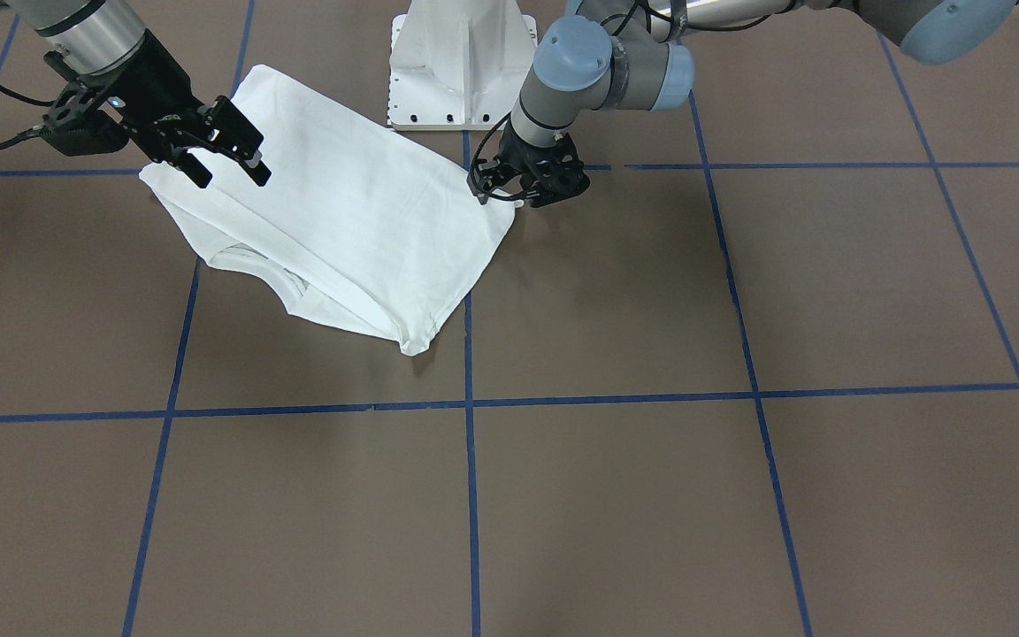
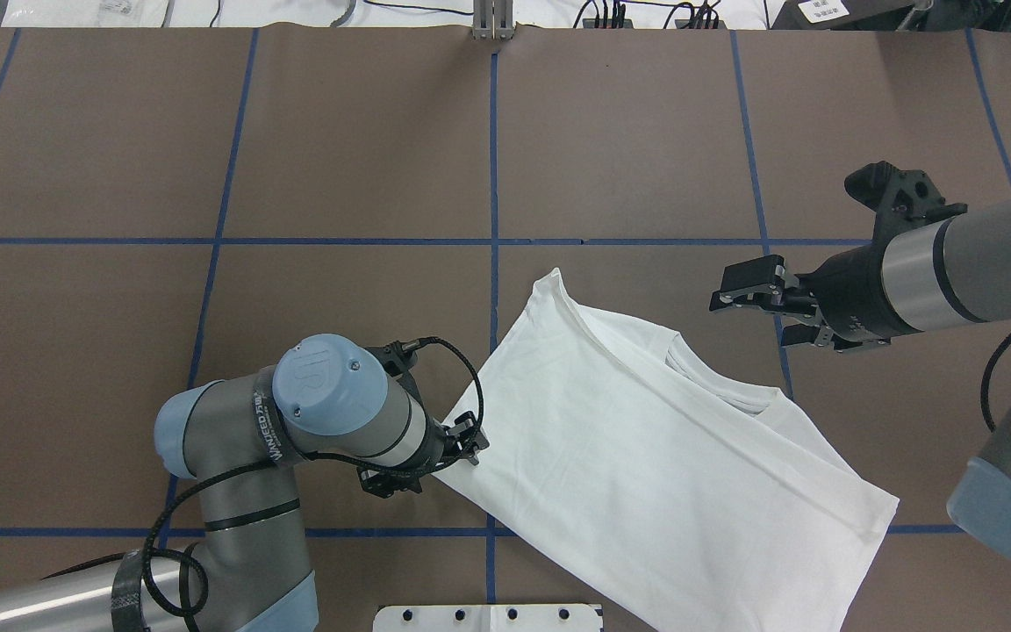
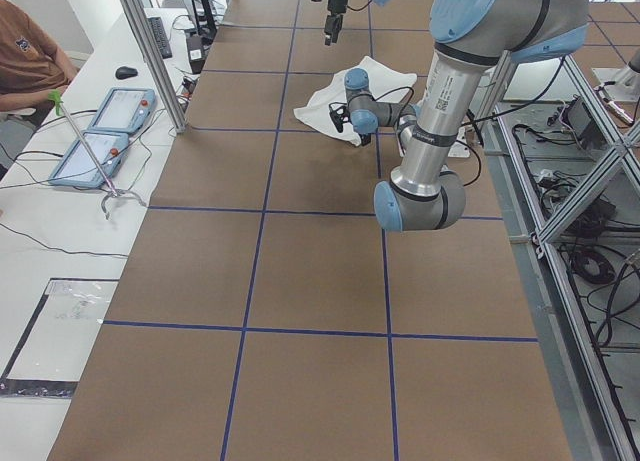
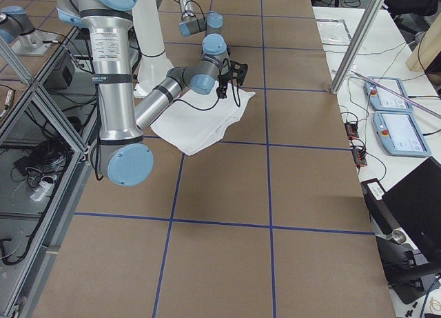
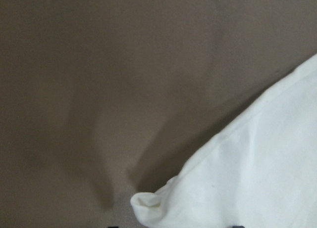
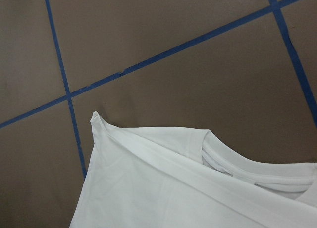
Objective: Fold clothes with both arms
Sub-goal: 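Grasp the bundle's corner nearest the left gripper with the left gripper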
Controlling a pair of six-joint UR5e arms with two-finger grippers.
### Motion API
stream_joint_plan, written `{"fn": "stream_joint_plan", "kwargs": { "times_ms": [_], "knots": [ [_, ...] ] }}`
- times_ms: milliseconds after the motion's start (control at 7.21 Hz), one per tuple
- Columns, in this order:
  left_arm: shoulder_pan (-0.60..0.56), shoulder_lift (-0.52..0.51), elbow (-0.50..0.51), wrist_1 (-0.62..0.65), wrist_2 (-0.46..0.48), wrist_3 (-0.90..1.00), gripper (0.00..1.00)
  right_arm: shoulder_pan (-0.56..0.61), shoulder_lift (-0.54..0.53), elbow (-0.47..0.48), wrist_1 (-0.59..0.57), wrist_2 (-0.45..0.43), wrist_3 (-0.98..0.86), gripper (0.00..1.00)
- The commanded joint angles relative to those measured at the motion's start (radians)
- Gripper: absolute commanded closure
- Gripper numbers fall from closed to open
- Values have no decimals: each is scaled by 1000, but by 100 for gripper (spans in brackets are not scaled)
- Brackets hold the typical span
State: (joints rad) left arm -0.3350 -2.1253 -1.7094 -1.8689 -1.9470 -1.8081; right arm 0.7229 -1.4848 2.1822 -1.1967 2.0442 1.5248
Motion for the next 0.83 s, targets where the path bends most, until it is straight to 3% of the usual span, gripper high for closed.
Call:
{"fn": "stream_joint_plan", "kwargs": {
  "times_ms": [0, 139, 416, 693],
  "knots": [
    [-2, 1, 1, -1, 14, 3, 21, 1, 0, -1, -3, -1, 0, 0],
    [-2, 1, 1, -1, 16, 3, 31, 1, 0, -1, -3, -1, 0, 0],
    [-2, 1, 2, -1, 28, 3, 60, 1, -3, -7, -3, -1, 0, 0],
    [-2, 1, 2, -3, 28, 4, 97, 3, -12, -7, -3, -1, 2, 0]
  ]
}}
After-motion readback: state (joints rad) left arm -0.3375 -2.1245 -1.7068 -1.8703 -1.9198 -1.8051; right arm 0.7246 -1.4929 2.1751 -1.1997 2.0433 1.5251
